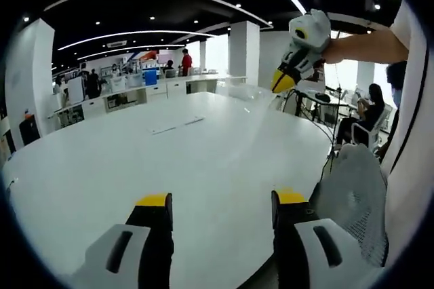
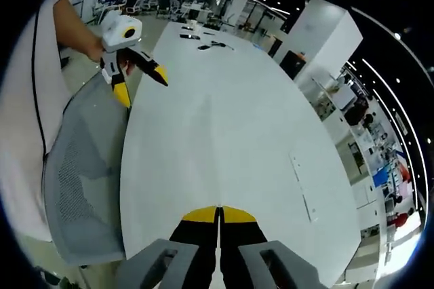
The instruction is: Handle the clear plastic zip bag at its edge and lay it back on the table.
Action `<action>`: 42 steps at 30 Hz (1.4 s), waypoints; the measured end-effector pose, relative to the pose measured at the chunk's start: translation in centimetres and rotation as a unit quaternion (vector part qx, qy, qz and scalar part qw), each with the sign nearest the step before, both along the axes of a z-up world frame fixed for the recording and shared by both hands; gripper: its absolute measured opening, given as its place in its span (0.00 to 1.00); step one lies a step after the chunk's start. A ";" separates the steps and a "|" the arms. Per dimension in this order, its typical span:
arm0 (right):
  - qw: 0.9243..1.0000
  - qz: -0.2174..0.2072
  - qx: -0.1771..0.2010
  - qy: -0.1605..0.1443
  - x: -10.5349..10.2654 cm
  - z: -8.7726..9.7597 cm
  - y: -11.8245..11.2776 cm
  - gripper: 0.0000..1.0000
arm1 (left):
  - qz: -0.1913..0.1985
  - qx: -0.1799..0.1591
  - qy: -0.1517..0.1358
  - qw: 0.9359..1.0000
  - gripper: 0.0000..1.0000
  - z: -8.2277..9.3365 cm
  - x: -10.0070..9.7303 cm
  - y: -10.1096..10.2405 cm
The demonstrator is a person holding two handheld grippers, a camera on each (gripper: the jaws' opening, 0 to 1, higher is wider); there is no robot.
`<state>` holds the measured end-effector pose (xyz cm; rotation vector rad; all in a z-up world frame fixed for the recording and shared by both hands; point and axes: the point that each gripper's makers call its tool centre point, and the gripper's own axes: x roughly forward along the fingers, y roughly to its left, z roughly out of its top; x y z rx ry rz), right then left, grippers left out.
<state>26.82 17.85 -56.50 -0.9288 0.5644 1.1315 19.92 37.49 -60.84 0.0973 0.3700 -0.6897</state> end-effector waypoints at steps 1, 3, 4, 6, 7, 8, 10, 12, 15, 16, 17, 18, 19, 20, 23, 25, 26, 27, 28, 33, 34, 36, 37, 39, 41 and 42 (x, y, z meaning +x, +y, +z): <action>1.000 0.002 0.000 0.000 -0.1 0.2 0.0 0.00 | -0.005 -0.003 -0.005 1.000 0.56 0.7 0.1 -0.3; 1.000 0.006 -0.003 -0.001 -0.4 0.4 0.1 0.00 | -0.011 -0.008 -0.011 1.000 0.55 1.8 0.4 -0.7; 1.000 0.007 -0.004 -0.001 -0.5 0.5 0.1 0.00 | -0.012 -0.010 -0.011 1.000 0.55 2.0 0.4 -0.8; 1.000 0.009 -0.006 0.000 -0.9 0.7 0.2 0.00 | -0.020 -0.014 -0.018 1.000 0.53 3.4 0.6 -1.3; 1.000 0.010 -0.007 0.000 -1.0 0.7 0.2 0.00 | -0.024 -0.014 -0.021 0.999 0.52 3.8 0.6 -1.5; 1.000 0.012 -0.007 0.000 -1.1 0.8 0.2 0.00 | -0.029 -0.014 -0.024 0.999 0.50 4.2 0.7 -1.7; 1.000 0.014 -0.008 0.000 -1.4 1.0 0.3 0.00 | -0.040 -0.012 -0.026 0.999 0.48 4.8 0.7 -2.1; 1.000 0.016 -0.008 0.000 -1.7 1.3 0.4 0.00 | -0.052 -0.010 -0.033 0.998 0.45 5.7 0.7 -2.7; 1.000 0.017 -0.009 0.000 -1.9 1.5 0.4 0.00 | -0.066 -0.007 -0.044 0.997 0.42 6.6 0.9 -3.4; 1.000 0.017 -0.010 0.000 -2.1 1.7 0.4 0.00 | -0.072 -0.003 -0.048 0.996 0.41 7.1 1.0 -3.9; 1.000 0.017 -0.009 0.001 -2.1 1.8 0.4 0.00 | -0.077 -0.001 -0.051 0.996 0.40 7.3 1.0 -4.1; 1.000 0.017 -0.010 0.002 -2.2 1.9 0.3 0.00 | -0.083 0.002 -0.055 0.995 0.40 7.7 1.1 -4.4; 1.000 0.017 -0.011 0.001 -2.3 1.9 0.3 0.00 | -0.085 0.003 -0.056 0.995 0.39 7.9 1.2 -4.6; 1.000 0.018 -0.012 0.001 -2.4 2.0 0.3 0.00 | -0.088 0.006 -0.057 0.994 0.38 8.1 1.3 -4.7; 1.000 0.019 -0.013 0.001 -2.6 2.3 0.3 0.00 | -0.098 0.013 -0.055 0.994 0.34 8.5 1.5 -5.1; 1.000 0.022 -0.015 -0.001 -2.9 2.5 0.4 0.00 | -0.104 0.015 -0.062 0.993 0.34 9.2 1.8 -5.5; 1.000 0.024 -0.018 -0.002 -3.0 2.6 0.4 0.00 | -0.108 0.018 -0.065 0.992 0.34 9.5 1.9 -5.6; 1.000 0.025 -0.018 -0.002 -3.0 2.7 0.4 0.00 | -0.111 0.022 -0.067 0.991 0.32 9.6 2.0 -5.7; 0.999 0.026 -0.020 -0.001 -3.1 2.8 0.4 0.00 | -0.115 0.031 -0.069 0.990 0.31 9.7 2.2 -5.7; 0.999 0.032 -0.027 -0.004 -3.4 3.3 0.4 0.00 | -0.132 0.055 -0.076 0.987 0.24 9.7 2.4 -5.9; 0.999 0.033 -0.028 -0.004 -3.4 3.3 0.4 0.00 | -0.140 0.069 -0.082 0.984 0.24 9.8 2.3 -6.0; 0.999 0.035 -0.031 -0.004 -3.5 3.5 0.4 0.00 | -0.154 0.089 -0.085 0.980 0.24 9.6 2.2 -6.1; 0.999 0.036 -0.032 -0.005 -3.6 3.5 0.5 0.00 | -0.160 0.097 -0.084 0.979 0.23 9.5 2.1 -6.2; 0.999 0.040 -0.036 -0.005 -3.7 3.6 0.5 0.00 | -0.168 0.099 -0.085 0.977 0.22 9.7 2.0 -6.4; 0.998 0.041 -0.039 -0.006 -3.7 3.7 0.6 0.00 | -0.174 0.105 -0.089 0.975 0.21 10.1 2.0 -6.6; 0.998 0.041 -0.040 -0.005 -3.8 3.7 0.6 0.00 | -0.176 0.109 -0.091 0.974 0.21 10.2 2.0 -6.7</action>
